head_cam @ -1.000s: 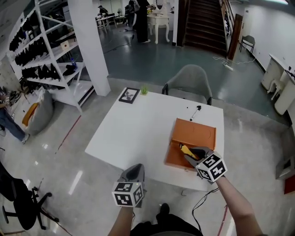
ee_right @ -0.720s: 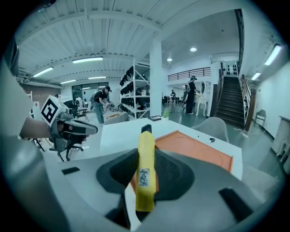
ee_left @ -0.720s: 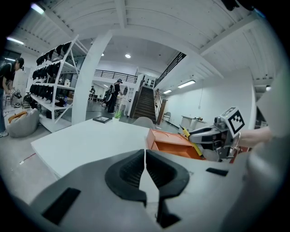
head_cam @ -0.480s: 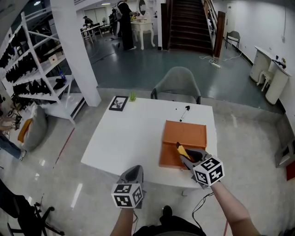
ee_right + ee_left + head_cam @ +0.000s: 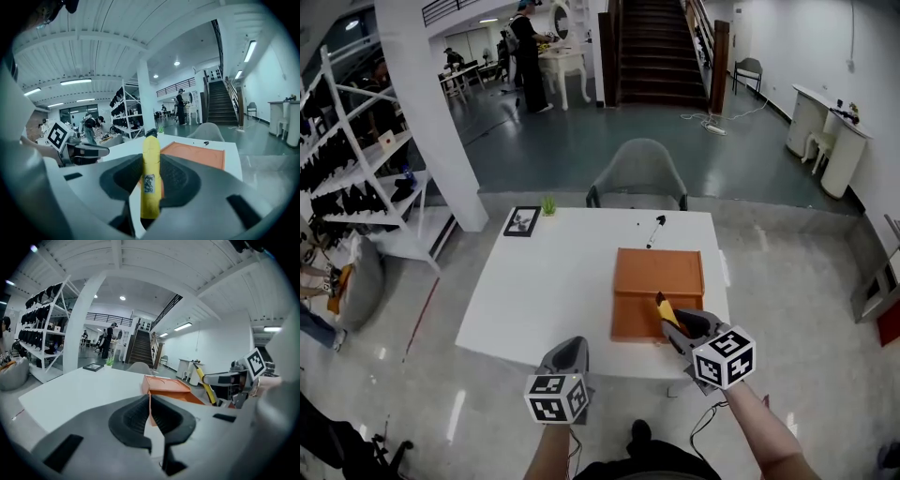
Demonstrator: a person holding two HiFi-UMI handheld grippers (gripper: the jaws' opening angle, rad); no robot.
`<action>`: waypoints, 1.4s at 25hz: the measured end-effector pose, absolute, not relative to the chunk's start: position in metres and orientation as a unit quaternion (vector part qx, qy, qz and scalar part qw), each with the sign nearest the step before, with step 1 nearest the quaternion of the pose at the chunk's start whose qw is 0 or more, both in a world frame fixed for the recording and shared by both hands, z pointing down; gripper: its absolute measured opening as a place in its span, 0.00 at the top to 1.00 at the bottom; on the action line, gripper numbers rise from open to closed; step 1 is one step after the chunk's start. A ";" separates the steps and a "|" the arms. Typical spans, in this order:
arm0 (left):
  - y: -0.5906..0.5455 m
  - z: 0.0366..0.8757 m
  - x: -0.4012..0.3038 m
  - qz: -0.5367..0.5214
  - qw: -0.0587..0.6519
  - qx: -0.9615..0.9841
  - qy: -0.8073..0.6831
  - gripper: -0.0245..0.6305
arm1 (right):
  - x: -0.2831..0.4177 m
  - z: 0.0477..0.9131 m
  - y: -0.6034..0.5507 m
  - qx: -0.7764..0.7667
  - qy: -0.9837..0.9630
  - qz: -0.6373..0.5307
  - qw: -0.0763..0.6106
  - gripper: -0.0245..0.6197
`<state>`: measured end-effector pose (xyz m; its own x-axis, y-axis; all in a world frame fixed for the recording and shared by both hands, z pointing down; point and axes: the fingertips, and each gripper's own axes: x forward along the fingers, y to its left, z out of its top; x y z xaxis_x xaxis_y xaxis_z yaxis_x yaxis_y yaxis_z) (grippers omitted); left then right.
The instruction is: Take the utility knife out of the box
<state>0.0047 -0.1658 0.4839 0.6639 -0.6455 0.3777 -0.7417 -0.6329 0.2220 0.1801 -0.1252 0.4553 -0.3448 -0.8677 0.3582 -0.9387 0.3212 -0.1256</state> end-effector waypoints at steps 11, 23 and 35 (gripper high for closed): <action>-0.162 0.487 0.024 0.140 0.174 0.905 -0.361 0.93 | 0.197 0.447 -0.102 0.609 -0.776 0.151 0.070 0.79; -0.162 0.484 0.036 0.141 0.170 0.910 -0.351 0.93 | 0.210 0.442 -0.085 0.638 -0.754 0.150 0.044 0.79; -0.157 0.487 0.049 0.143 0.170 0.912 -0.343 0.93 | 0.224 0.440 -0.073 0.656 -0.740 0.148 0.024 0.79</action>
<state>0.0494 -0.1568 0.4868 0.7229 -0.5779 0.3788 -0.6757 -0.7060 0.2123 0.2241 -0.0732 0.4402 -0.1392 -0.9632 0.2300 -0.9776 0.0966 -0.1872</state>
